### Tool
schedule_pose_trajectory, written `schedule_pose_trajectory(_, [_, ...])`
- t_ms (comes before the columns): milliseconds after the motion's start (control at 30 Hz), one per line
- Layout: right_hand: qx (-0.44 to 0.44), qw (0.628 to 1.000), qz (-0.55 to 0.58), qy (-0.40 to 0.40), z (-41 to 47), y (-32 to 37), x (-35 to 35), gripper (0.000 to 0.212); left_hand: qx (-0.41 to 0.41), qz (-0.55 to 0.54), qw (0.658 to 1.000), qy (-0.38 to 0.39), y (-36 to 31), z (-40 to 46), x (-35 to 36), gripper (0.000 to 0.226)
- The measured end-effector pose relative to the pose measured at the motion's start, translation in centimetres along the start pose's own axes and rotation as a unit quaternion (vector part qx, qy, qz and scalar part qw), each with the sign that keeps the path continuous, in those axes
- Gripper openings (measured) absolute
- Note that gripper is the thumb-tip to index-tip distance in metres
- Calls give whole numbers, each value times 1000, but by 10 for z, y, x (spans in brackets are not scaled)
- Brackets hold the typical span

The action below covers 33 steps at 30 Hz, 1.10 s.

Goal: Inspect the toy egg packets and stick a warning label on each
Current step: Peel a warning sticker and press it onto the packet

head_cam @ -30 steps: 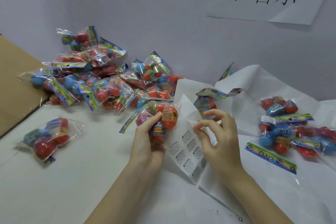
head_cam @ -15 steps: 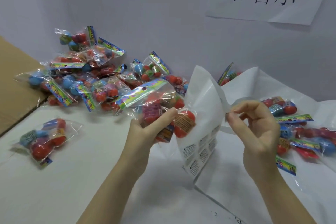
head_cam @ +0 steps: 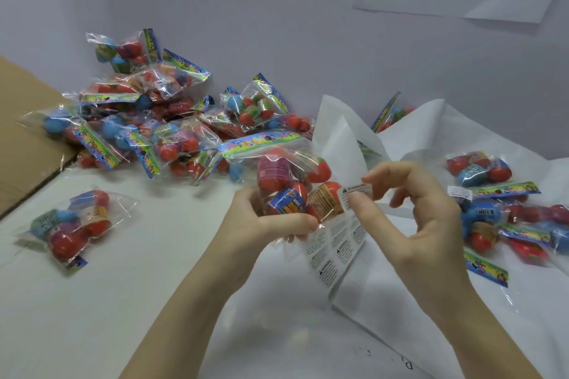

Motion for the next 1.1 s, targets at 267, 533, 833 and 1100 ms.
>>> schedule_pose_trajectory(267, [-30,996,-83,11,-1,4,6,10,21,14,999,22,-3,-3,5,19])
schedule_pose_trajectory(533, [-61,990,-126,14,1,8,6,12,41,34,997,52,-6,-6,7,19])
schedule_pose_trajectory(833, [24,999,-45,18,-1,1,8,17,69,34,995,-63,0,-4,3,14])
schedule_pose_trajectory(1100, [163,978,122,33,3,-7,2,42,76,1,997,-10,-2,-5,5,13])
Point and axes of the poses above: each hand's wrist, its own z-axis towards the middle knuckle, its own x-axis out of the palm, y = z × x, the point moved 4 cm from there along z, towards the middle knuckle, and after that the axes turned 6 degrees about -x, right-handed, at the moved point
